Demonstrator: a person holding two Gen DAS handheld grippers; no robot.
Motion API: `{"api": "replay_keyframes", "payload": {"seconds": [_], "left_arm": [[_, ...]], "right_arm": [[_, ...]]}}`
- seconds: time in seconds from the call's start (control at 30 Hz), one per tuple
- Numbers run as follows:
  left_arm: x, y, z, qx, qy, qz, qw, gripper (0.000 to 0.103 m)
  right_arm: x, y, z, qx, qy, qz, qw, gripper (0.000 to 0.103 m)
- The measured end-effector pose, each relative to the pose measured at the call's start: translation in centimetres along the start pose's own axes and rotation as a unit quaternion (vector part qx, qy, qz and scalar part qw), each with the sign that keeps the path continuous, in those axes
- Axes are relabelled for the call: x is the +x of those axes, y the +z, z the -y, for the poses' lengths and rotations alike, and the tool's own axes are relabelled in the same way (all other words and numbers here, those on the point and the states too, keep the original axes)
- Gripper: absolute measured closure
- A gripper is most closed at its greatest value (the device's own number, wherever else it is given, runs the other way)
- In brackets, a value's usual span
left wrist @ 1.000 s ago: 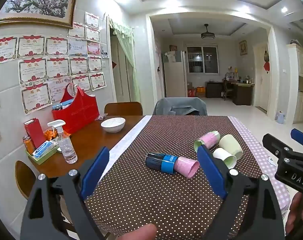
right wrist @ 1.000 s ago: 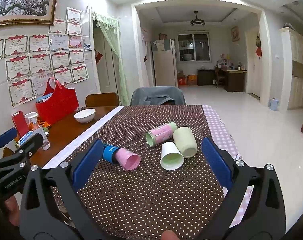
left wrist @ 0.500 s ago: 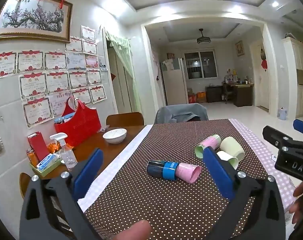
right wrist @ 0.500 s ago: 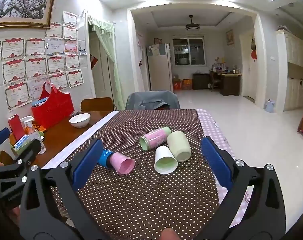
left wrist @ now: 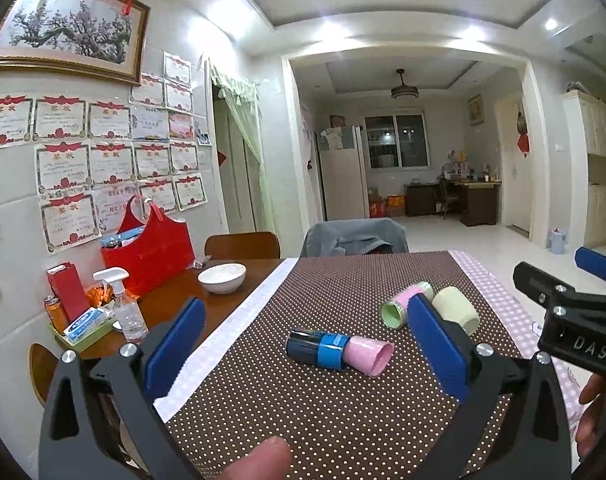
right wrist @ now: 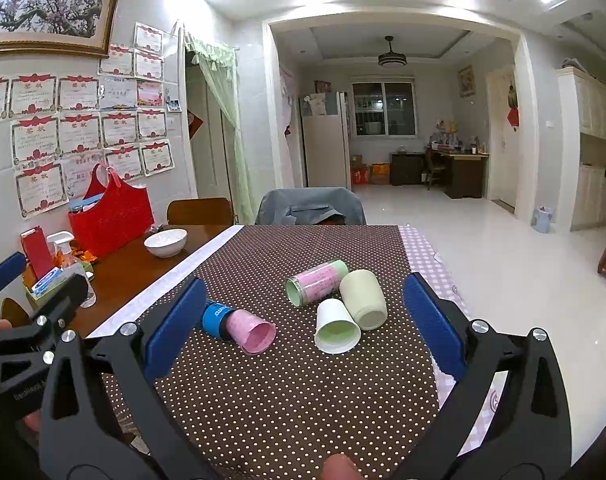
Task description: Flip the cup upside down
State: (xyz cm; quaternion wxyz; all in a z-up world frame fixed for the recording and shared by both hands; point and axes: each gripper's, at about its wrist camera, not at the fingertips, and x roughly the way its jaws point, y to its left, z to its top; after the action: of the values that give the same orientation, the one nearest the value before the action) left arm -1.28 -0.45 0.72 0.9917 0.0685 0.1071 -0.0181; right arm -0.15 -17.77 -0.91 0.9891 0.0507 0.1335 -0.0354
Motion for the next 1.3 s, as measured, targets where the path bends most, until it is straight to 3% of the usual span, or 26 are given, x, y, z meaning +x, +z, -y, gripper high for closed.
{"api": "replay_keyframes", "payload": {"seconds": [0.33,1.3], "left_arm": [[0.0,0.5,-0.7,-0.010,0.018,-0.009,0.9998,0.004],[0.3,0.7,-0.9,-0.015,0.016,-0.014,0.9997,0.004]], "right_arm": [[0.1,0.6,-0.5,-0.002,0.003,0.002,1.000,0.006],[0.3,1.5,-1.2,-0.006,0.005,0.007,1.000,0.006]]}}
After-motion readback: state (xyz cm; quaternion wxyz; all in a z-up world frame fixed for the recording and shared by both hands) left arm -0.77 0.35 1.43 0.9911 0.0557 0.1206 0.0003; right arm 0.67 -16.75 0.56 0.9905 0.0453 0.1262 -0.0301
